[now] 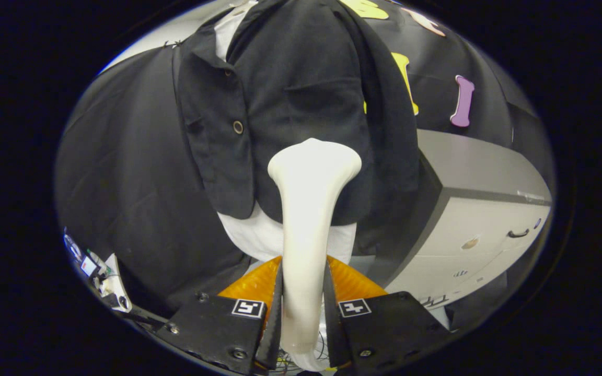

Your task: Iron the clothes twice with a garment steamer, once on the left side and once on the right side.

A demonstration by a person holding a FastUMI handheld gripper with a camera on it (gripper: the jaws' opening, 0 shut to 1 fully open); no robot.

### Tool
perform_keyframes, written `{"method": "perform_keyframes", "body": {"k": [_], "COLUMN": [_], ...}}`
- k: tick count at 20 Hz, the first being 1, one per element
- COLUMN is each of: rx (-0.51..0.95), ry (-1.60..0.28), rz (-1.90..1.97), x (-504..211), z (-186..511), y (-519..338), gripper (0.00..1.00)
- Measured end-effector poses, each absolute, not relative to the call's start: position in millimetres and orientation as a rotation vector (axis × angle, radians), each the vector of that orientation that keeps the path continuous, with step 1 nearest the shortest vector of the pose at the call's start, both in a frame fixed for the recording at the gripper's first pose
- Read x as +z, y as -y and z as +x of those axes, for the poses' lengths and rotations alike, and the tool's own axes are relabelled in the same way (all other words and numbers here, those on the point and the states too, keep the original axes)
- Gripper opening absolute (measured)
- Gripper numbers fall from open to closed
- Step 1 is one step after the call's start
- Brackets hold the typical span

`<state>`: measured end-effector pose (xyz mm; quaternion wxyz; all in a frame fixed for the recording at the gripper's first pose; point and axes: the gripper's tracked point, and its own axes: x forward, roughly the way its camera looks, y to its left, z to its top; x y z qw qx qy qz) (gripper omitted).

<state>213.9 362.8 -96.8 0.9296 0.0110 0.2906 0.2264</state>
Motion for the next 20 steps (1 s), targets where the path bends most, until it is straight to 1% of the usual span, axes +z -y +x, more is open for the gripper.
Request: {"method": "perform_keyframes", "body": {"k": [6, 10, 14, 20], "rx": [0.465, 0.459, 0.458, 0.477], "ry": [-0.653, -0.650, -0.581, -0.453], "rz": [0.020, 0.025, 0.007, 0.025], "x": [-127.1, -121.9, -89.8, -3.9], "z": [211.8, 209.9, 205.6, 192.5], "y": [-363.6, -360.1, -350.2, -350.5], "gripper": [0.39, 0.39, 0.39, 0.39]}}
